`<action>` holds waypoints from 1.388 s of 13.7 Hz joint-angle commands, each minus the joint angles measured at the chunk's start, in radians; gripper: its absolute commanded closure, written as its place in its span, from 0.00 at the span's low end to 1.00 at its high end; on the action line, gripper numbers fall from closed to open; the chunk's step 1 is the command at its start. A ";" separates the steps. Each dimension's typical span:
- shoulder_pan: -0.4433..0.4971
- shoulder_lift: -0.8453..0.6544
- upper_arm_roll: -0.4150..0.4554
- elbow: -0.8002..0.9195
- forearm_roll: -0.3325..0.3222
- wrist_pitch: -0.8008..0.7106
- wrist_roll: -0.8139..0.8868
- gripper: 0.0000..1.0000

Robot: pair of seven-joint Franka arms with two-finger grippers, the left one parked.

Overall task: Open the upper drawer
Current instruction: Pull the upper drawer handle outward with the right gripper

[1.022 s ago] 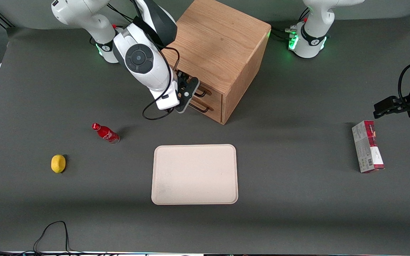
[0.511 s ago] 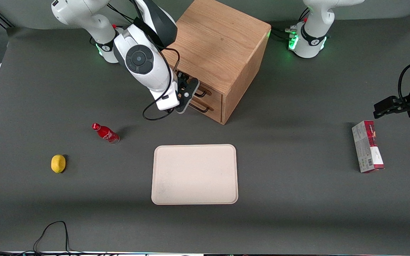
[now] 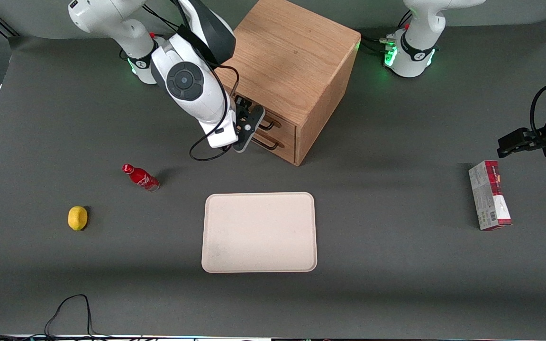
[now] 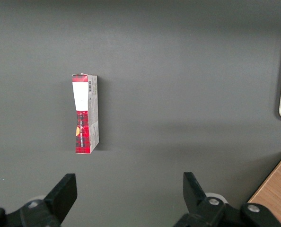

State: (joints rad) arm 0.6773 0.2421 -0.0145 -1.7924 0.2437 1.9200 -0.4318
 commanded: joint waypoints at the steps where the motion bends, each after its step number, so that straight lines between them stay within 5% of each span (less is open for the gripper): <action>1: -0.001 0.022 -0.024 -0.012 0.008 0.036 -0.018 0.00; 19: 0.002 0.011 -0.047 -0.005 -0.076 0.068 0.033 0.00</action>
State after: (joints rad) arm 0.6709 0.2568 -0.0548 -1.7930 0.1901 1.9686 -0.4239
